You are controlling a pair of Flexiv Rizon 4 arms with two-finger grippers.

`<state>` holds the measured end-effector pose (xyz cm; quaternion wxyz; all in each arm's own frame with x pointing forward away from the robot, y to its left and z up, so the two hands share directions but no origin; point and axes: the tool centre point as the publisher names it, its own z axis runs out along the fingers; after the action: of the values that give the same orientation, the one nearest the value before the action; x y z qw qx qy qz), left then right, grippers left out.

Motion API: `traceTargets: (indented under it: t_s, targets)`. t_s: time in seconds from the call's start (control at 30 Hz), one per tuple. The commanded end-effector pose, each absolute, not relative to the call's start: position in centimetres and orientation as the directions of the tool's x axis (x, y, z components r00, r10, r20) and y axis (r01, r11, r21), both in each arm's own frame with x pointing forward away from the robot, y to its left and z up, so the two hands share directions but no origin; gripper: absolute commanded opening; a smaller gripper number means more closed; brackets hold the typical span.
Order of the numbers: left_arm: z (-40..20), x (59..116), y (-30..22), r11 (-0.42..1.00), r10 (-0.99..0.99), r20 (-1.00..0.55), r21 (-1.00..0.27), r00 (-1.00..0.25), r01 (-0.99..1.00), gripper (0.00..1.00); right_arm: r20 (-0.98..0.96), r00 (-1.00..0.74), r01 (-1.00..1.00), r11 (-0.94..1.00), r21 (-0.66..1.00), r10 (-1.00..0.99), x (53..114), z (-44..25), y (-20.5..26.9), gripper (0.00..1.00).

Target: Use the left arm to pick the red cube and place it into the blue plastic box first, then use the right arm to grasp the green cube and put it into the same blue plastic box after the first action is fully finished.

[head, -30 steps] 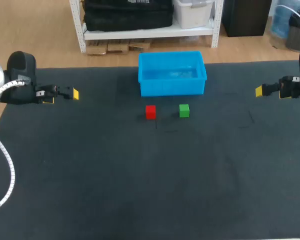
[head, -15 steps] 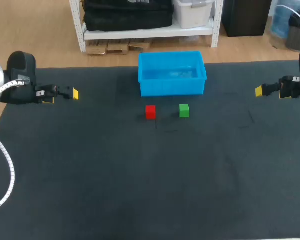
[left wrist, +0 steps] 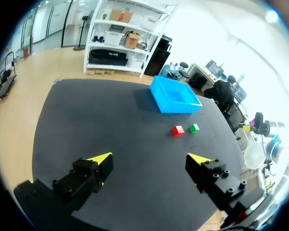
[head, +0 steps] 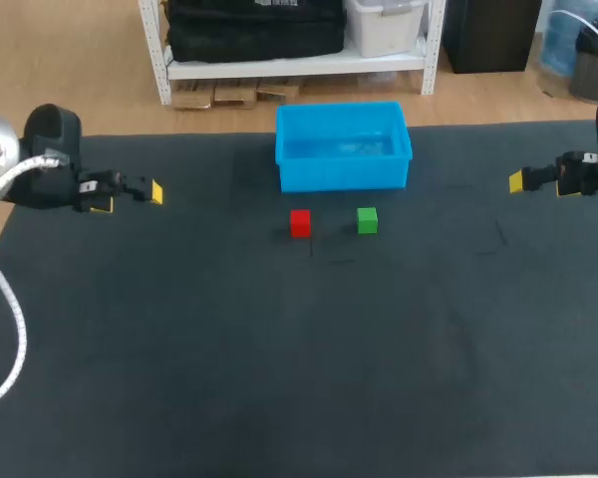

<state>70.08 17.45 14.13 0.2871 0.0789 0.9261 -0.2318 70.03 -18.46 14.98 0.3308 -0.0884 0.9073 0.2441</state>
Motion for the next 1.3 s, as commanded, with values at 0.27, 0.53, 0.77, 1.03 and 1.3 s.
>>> traceTargets:
  t_s: [0.27,0.53,0.77,1.03,1.3]
  targets:
    - [13.6,73.0,11.3,0.979,0.027,-0.360,-0.177,-0.932,0.097,1.00,-0.643,-0.766,-0.322,0.865,0.384,0.000,70.0,15.0,-18.5,1.00]
    - [13.3,73.9,8.9,0.980,0.034,-0.324,-0.173,-0.945,0.095,1.00,-0.643,-0.766,-0.322,0.865,0.384,0.000,70.0,15.0,-18.5,1.00]
    - [13.3,73.9,8.9,0.980,0.034,-0.324,-0.173,-0.945,0.095,1.00,-0.643,-0.766,-0.322,0.865,0.384,0.000,70.0,15.0,-18.5,1.00]
    - [13.3,73.9,8.9,0.980,0.034,-0.324,-0.173,-0.945,0.095,1.00,-0.643,-0.766,-0.322,0.865,0.384,0.000,70.0,15.0,-18.5,1.00]
    - [13.3,73.9,8.9,0.980,0.034,-0.324,-0.173,-0.945,0.095,1.00,-0.643,-0.766,-0.322,0.865,0.384,0.000,70.0,15.0,-18.5,1.00]
